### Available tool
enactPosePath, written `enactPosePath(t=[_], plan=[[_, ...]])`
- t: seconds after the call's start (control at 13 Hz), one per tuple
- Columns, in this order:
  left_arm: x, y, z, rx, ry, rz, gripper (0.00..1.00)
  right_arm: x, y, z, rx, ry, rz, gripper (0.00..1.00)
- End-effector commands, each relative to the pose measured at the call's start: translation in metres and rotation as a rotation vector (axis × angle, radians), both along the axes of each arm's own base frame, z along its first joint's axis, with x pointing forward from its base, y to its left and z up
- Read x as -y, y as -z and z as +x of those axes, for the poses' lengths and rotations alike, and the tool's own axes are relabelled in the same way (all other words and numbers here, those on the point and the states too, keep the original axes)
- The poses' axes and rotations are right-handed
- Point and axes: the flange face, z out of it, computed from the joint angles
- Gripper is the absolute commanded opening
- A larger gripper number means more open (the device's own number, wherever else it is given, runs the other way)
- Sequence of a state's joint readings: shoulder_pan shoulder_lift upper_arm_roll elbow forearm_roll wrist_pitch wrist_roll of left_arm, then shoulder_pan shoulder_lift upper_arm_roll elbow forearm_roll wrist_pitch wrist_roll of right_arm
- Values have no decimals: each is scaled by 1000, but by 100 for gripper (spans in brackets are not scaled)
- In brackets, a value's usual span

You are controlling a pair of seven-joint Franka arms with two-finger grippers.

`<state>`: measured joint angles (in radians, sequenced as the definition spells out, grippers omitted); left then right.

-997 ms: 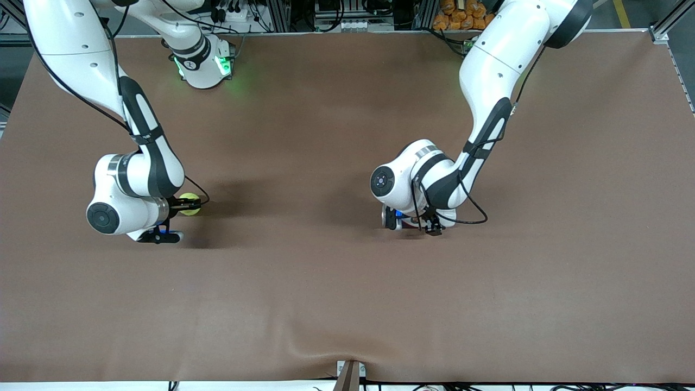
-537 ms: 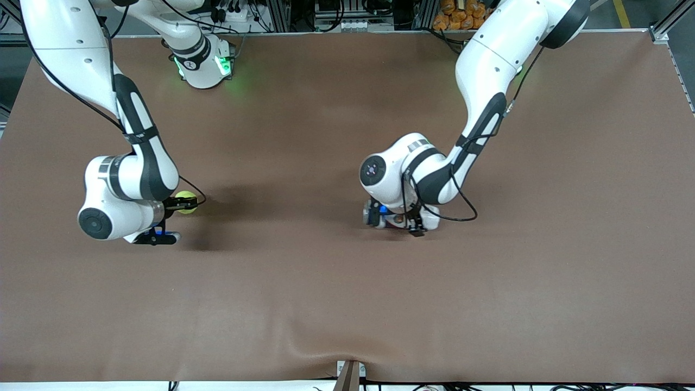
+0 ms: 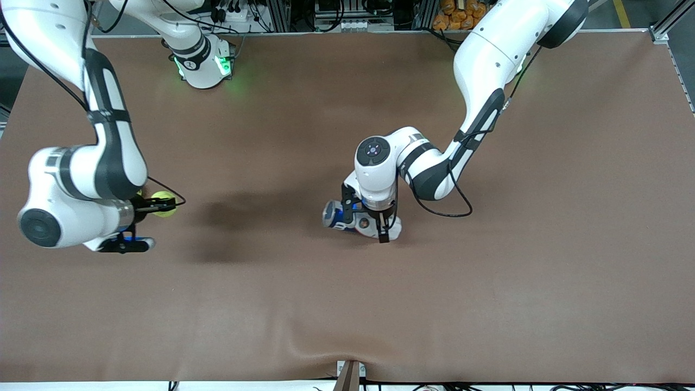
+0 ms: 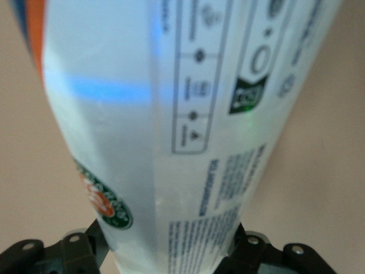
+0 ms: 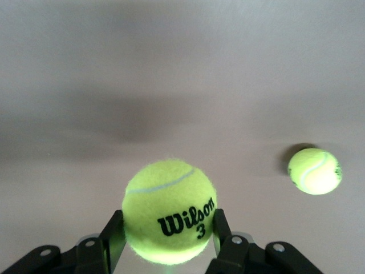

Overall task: Insert tennis ball vertically with right arm
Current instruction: 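Stand the tube upright with the left gripper, opening end up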

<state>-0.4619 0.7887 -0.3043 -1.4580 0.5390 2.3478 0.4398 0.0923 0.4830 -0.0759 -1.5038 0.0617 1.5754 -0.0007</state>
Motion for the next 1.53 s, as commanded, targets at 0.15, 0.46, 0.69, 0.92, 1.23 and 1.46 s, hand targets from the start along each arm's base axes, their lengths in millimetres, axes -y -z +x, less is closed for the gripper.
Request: enactPosePath(t=[0.15,0.46,0.69,0.92,1.23,1.46], plan=[[42,-24,-12,75,-118,-317,80,12,-85,5,110,36,-13,0],[74,-29,-34,81,-242,-530,79,35,-124,12,171,73,-10,0],[85,-18,-42,96,-245,-708,78,46,-132,11,172,88,-9,0],[85,-16,-49,92,-265,-783,77,42,-132,11,174,84,-7,0],[93,35,-62,64,-255,-862,75,42,-132,11,174,81,-11,0],[89,57,-67,61,-265,-936,75,41,-132,11,174,81,-12,0]])
